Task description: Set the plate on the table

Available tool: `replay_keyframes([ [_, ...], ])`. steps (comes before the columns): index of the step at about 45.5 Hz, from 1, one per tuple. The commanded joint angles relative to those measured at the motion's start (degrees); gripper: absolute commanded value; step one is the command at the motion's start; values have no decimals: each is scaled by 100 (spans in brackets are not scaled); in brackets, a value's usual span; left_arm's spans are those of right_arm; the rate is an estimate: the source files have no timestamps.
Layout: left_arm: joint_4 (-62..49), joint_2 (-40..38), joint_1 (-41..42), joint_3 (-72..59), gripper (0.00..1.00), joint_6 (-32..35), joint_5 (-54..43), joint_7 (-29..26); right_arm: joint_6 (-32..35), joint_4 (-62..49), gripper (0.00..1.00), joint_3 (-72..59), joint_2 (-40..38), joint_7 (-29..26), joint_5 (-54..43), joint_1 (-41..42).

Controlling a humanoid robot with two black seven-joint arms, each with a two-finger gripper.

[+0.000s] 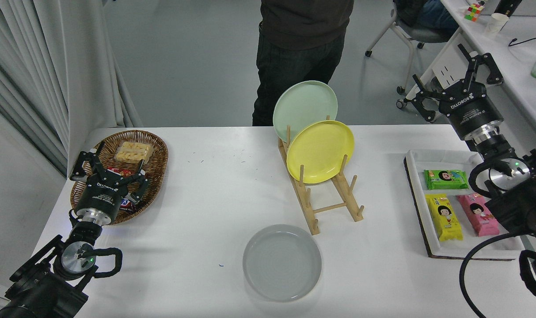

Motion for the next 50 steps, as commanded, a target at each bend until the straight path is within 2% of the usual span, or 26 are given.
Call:
replay_keyframes([
  [1,0,0,6,0,98,0,0,0,-653,665,100,811,167,19,-322,-392],
  [6,0,0,-3,0,98,0,0,0,-2137,1605,100,1637,149,2,-1665,-718],
  [10,0,0,-3,0,98,0,0,0,-3148,2256,100,1823,140,-34,-2344,-1025],
  [17,0,0,6,0,98,0,0,0,-3941,2916,100,1981,167,-25,-3055,-1640],
  [30,0,0,6,0,98,0,0,0,-4153,3900,100,3210,342,-25,-4436,-2862],
  [35,0,0,6,0,98,0,0,0,-4118,4340,100,4002,588,1,-4586,-3301],
  [42,0,0,6,0,98,0,0,0,-4100,4490,100,4381,764,36,-4612,-3557],
  [50,0,0,6,0,98,0,0,0,-4100,4332,100,4223,378,142,-4507,-3574],
])
